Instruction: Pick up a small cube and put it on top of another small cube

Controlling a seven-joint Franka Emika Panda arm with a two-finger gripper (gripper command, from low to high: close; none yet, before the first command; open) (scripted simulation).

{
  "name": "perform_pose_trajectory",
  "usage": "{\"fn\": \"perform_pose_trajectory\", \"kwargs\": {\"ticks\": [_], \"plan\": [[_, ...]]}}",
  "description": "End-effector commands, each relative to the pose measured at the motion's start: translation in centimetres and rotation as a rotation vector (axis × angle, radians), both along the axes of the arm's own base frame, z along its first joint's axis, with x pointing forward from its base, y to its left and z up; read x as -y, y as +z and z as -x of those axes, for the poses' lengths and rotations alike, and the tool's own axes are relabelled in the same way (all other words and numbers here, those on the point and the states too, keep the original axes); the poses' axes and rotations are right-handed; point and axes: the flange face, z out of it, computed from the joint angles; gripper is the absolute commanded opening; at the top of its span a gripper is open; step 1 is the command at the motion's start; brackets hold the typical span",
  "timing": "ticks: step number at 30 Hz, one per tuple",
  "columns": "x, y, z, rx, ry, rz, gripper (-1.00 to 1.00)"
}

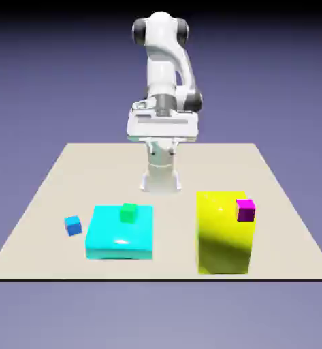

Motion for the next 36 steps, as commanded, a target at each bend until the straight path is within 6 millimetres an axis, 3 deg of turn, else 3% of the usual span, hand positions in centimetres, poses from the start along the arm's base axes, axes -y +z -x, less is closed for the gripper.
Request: {"fn": "perform_pose_trajectory", "kwargs": {"ticks": [1, 9, 17, 26, 36], "plan": [[0.9, 0.1, -0.1, -0.004, -0.031, -0.039, 0.0], [8.0, -0.7, -0.3, -0.053, -0.272, -0.352, 0.0], [14.8, -3.4, 0.2, -0.123, -0.513, -0.66, 0.0], [21.6, -8.2, 1.7, -0.221, -0.788, -0.992, 0.0], [27.8, -15.2, 4.9, -0.338, -1.107, -1.335, 0.0]]}}
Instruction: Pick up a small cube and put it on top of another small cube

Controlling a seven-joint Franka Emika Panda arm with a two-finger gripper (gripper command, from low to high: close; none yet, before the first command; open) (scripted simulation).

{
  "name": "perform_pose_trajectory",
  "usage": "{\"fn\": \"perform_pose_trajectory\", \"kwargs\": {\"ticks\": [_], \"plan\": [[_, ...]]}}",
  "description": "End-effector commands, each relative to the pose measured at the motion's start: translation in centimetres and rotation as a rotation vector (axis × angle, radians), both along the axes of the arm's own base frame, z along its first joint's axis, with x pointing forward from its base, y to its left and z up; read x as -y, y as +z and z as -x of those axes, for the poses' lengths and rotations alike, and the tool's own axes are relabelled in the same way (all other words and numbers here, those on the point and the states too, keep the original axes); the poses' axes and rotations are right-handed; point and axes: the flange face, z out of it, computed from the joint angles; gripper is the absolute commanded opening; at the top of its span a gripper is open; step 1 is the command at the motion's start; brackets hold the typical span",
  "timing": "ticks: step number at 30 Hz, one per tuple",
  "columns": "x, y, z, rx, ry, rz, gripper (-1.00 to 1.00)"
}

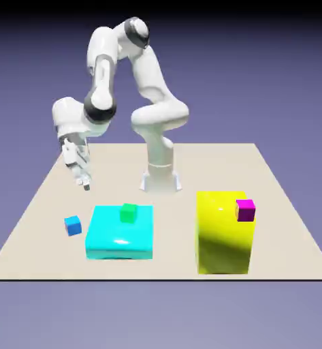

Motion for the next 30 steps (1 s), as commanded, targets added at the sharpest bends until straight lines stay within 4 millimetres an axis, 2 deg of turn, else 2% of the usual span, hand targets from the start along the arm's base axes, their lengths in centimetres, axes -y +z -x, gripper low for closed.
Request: {"fn": "perform_pose_trajectory", "kwargs": {"ticks": [1, 12, 23, 24, 30], "plan": [[0.5, -0.7, 0.4, -0.013, -0.03, -0.035, 0.0], [5.5, -8.9, 6.0, -0.164, -0.367, -0.392, 0.0], [8.9, -16.1, 13.4, -0.299, -0.721, -0.696, 0.0], [8.9, -16.1, 13.4, -0.299, -0.721, -0.696, 0.0], [7.2, -21.5, 10.2, -0.299, -0.721, -0.696, 0.0]]}}
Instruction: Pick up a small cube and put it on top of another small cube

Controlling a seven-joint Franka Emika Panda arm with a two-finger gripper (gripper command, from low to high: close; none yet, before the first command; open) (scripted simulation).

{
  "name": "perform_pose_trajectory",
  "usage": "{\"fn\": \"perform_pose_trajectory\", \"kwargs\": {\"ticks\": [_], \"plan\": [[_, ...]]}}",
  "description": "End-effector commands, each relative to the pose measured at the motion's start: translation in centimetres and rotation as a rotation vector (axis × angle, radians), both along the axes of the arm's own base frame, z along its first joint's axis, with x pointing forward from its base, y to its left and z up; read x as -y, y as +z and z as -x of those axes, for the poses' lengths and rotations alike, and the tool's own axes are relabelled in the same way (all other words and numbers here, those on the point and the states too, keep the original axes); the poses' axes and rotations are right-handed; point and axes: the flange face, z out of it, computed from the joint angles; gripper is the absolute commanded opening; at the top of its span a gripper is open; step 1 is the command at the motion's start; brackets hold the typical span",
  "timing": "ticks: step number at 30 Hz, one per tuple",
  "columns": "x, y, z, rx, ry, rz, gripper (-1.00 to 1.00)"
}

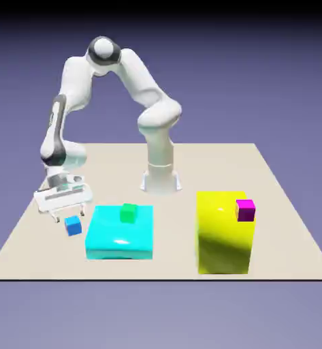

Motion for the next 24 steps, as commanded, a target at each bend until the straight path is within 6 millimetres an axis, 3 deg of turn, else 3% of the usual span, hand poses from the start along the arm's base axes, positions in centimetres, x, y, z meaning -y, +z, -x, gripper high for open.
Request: {"fn": "perform_pose_trajectory", "kwargs": {"ticks": [1, 2, 8, 11, 14, 18, 21, 24], "plan": [[0.0, 0.0, 0.0, 0.0, 0.0, 0.0, -1.0], [0.0, 0.0, 0.0, 0.0, 0.0, 0.0, -1.0], [1.6, 5.5, 3.0, 0.004, 0.008, 0.001, -1.0], [-1.3, 8.4, -4.5, 0.104, 0.258, 0.046, -1.0], [-6.2, 11.7, -11.5, 0.199, 0.553, 0.12, -1.0], [-15.0, 16.2, -18.8, 0.331, 0.948, 0.204, -1.0], [-22.9, 19.5, -22.5, 0.434, 1.242, 0.257, -1.0], [-31.5, 22.6, -24.4, 0.541, 1.537, 0.302, -1.0]]}}
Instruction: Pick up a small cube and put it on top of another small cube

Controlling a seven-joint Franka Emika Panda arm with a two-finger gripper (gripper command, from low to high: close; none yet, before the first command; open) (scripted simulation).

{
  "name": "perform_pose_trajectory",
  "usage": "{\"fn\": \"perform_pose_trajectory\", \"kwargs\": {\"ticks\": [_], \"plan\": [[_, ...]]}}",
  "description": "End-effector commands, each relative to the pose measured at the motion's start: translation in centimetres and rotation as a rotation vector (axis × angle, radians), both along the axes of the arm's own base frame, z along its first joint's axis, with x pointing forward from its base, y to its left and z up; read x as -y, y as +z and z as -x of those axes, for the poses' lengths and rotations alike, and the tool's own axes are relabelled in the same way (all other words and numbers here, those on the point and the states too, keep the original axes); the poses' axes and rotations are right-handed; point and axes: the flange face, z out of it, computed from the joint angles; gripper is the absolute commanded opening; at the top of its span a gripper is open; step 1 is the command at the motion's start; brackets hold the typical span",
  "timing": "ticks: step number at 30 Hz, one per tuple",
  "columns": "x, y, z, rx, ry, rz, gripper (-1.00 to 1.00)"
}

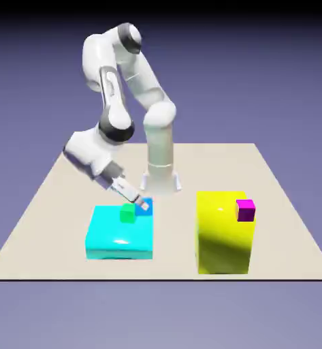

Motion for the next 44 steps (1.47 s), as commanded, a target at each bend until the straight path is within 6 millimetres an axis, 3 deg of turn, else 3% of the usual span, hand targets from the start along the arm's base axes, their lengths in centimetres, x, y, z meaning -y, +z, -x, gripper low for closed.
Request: {"fn": "perform_pose_trajectory", "kwargs": {"ticks": [1, 6, 9, 12, 20, 29, 30, 31, 34, 41, 42, 44], "plan": [[-3.0, 0.6, -0.1, 0.038, 0.114, 0.038, -1.0], [-18.1, 2.8, 2.4, 0.224, 0.69, 0.188, -1.0], [-26.5, 3.5, 6.3, 0.327, 1.042, 0.258, -1.0], [-33.7, 3.4, 11.3, 0.421, 1.391, 0.32, -1.0], [-38.8, -4.2, 19.6, 0.535, 2.122, 0.585, -1.0], [-39.9, -10.7, 27.5, 0.443, 3.003, 0.796, -1.0], [-39.8, -11.3, 28.2, -0.385, -2.927, -0.769, -1.0], [-39.7, -11.8, 28.9, -0.326, -2.845, -0.74, -1.0], [-38.5, -11.8, 27.6, -0.306, -2.837, -0.761, -1.0], [-35.7, -17.3, 25.3, -0.306, -2.837, -0.761, -1.0], [-35.7, -17.3, 25.3, -0.306, -2.837, -0.761, 1.0], [-36.3, -16.3, 25.6, -0.307, -2.834, -0.765, 1.0]]}}
